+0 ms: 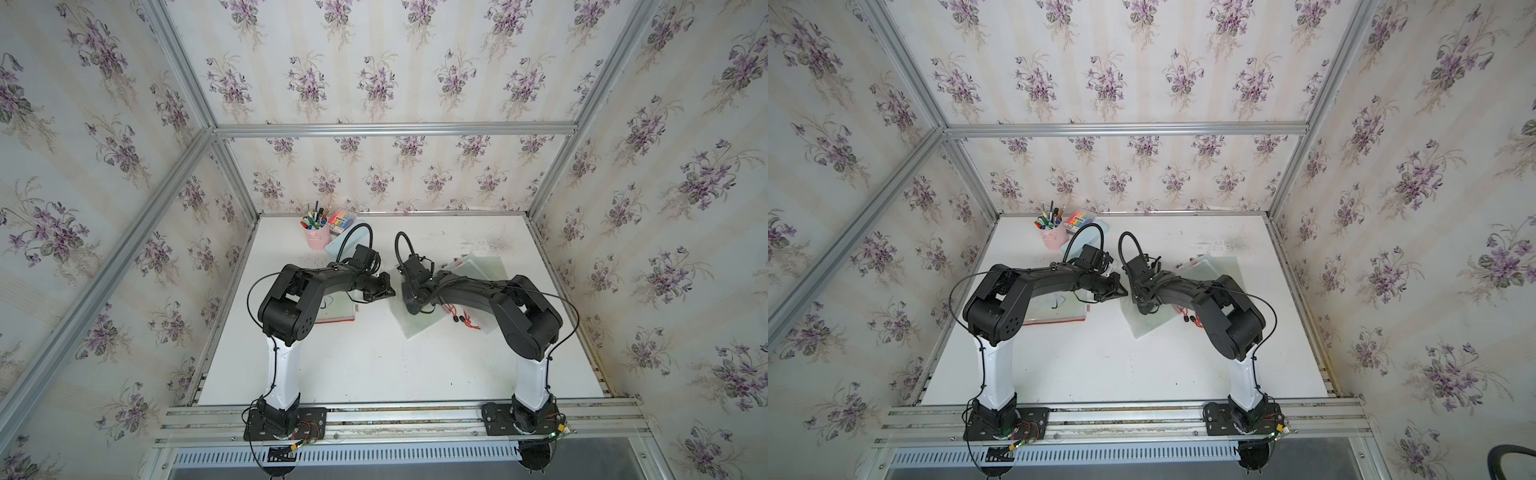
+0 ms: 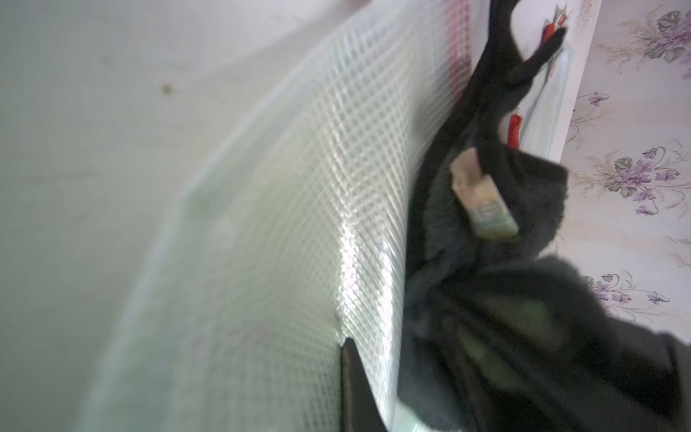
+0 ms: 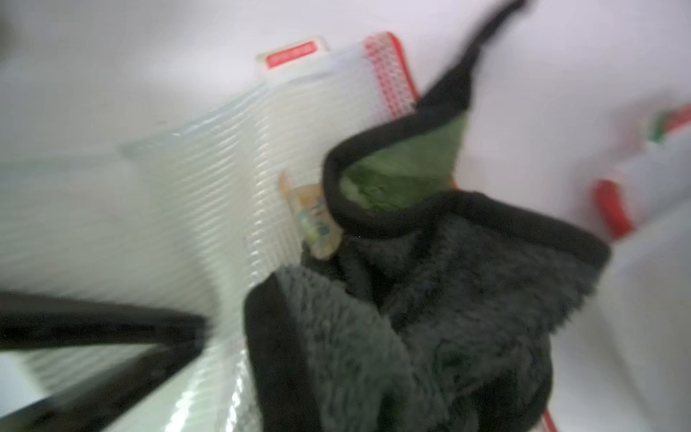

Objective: Wipe the document bag
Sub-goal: Wipe the dirt from the document bag.

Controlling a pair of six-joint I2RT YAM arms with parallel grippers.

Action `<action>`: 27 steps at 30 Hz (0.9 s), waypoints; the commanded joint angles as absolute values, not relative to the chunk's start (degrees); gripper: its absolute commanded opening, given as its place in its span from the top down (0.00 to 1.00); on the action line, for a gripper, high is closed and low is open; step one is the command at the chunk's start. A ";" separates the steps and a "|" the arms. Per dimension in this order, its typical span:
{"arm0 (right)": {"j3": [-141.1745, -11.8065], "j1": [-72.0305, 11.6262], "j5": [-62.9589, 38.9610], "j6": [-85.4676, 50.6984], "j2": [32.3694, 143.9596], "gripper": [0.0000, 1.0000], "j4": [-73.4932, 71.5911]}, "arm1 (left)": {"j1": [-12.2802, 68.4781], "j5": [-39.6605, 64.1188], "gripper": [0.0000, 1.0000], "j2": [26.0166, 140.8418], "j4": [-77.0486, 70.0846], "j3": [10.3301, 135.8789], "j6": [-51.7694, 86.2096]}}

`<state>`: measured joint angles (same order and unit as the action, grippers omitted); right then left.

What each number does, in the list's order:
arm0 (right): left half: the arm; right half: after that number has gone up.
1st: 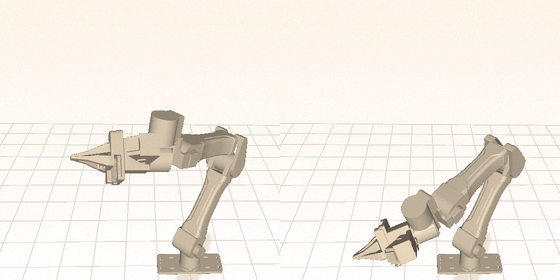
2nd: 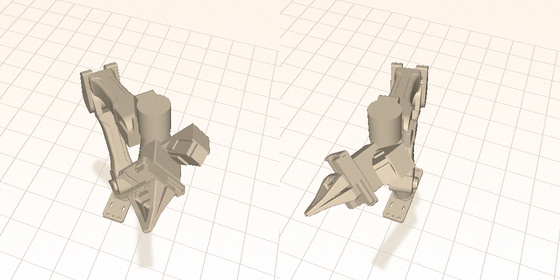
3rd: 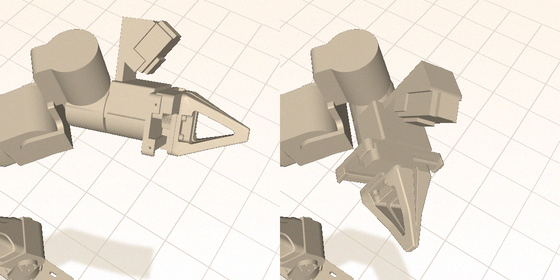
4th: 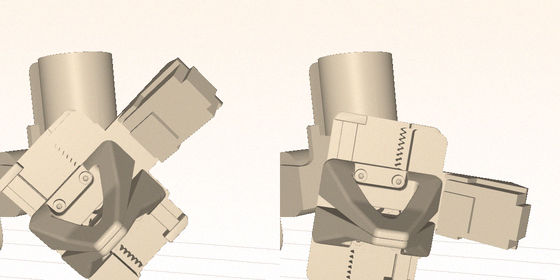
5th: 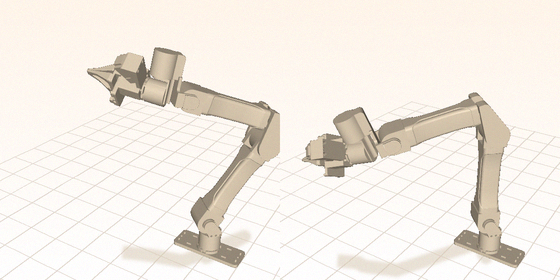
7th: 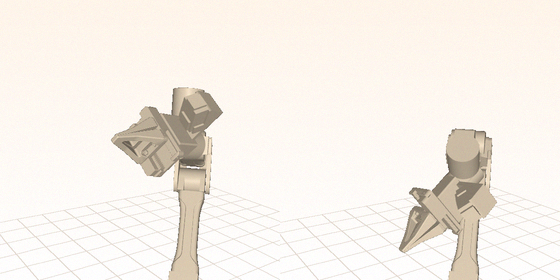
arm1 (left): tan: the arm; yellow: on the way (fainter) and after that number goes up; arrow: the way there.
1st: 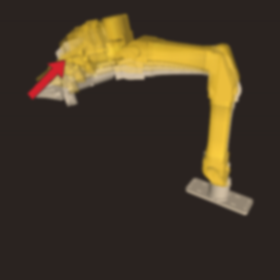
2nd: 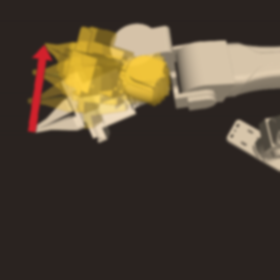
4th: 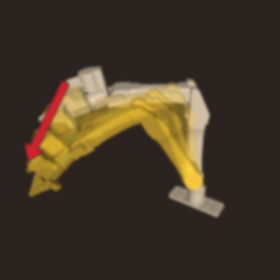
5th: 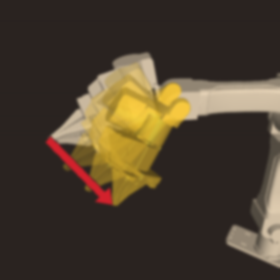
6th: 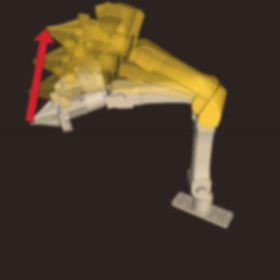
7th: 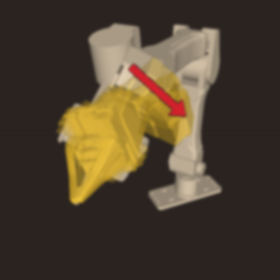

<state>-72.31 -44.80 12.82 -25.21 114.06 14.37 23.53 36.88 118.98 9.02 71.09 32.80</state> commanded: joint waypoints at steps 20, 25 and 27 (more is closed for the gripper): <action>-65.75 -42.16 5.70 -24.15 108.94 0.76 18.66 | 22.64 32.85 1.00 120.67 18.86 74.06 28.36; -70.79 -42.04 7.33 -21.94 107.47 0.76 19.74 | 22.68 35.86 1.00 121.94 22.12 76.99 24.65; -72.95 -41.95 5.63 -21.62 108.90 0.76 18.24 | 22.72 36.86 1.00 122.22 23.38 77.84 23.17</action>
